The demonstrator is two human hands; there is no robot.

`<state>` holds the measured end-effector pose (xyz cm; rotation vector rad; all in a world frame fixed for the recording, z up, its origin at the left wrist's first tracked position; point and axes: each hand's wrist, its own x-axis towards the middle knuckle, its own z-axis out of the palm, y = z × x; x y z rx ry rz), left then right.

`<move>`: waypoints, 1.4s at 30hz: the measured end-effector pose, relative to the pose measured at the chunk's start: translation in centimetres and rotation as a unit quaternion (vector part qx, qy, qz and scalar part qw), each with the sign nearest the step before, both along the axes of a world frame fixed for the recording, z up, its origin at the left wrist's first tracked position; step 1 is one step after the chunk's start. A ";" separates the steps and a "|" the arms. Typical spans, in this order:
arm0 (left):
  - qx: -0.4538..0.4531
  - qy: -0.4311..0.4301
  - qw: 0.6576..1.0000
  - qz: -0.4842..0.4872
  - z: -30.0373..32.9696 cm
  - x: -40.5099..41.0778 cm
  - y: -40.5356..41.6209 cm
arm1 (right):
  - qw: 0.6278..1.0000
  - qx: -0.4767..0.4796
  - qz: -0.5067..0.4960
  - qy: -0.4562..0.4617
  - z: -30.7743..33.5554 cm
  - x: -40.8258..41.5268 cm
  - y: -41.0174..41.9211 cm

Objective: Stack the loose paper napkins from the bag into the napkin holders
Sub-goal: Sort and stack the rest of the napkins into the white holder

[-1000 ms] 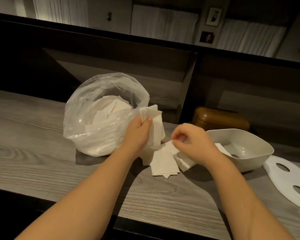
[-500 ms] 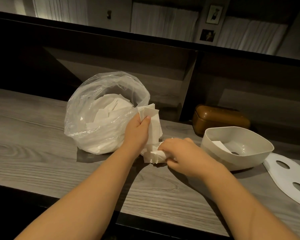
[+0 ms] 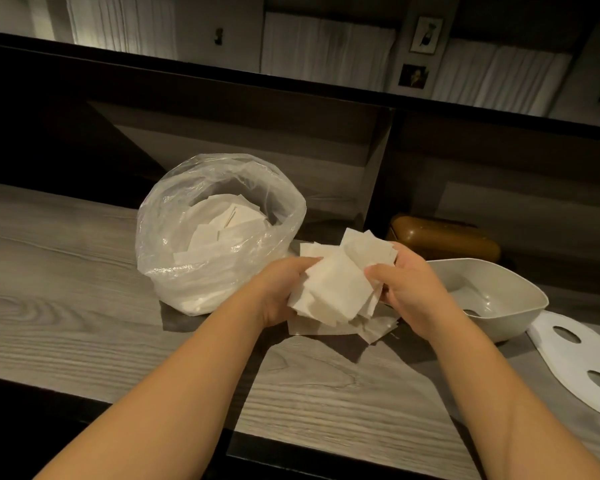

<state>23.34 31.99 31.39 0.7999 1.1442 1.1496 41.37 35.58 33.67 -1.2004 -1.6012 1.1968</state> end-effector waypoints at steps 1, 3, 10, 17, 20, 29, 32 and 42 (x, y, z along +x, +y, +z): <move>-0.009 0.018 1.000 -0.021 -0.1 -0.1 0.1 | 1.000 -0.001 -0.006 -0.015 0.0 0.0 0.1; -0.025 0.036 0.998 -0.044 -0.1 -0.1 0.0 | 1.000 -0.010 -0.006 -0.026 0.0 0.0 0.1; -0.040 0.020 0.995 -0.089 0.2 0.3 0.0 | 0.997 0.014 -0.004 -0.081 -0.1 -0.6 -0.4; -0.007 0.041 0.993 -0.109 -0.3 0.3 -0.2 | 0.994 0.062 -0.073 -0.045 -0.7 -1.3 -0.3; 0.020 0.074 0.991 -0.114 -0.7 0.4 -0.1 | 0.994 0.064 -0.077 -0.042 -1.0 -1.9 -0.4; 0.031 0.010 0.994 -0.101 -0.3 0.3 -0.4 | 0.976 0.062 -0.138 0.155 0.7 -1.3 -0.9; 0.037 -0.017 0.997 -0.068 0.0 0.4 -0.5 | 0.960 0.144 -0.185 0.156 1.6 0.0 -0.6; -0.001 -0.137 0.991 -0.007 0.5 2.0 -0.2 | 0.985 0.036 -0.126 0.111 1.1 -2.7 -1.9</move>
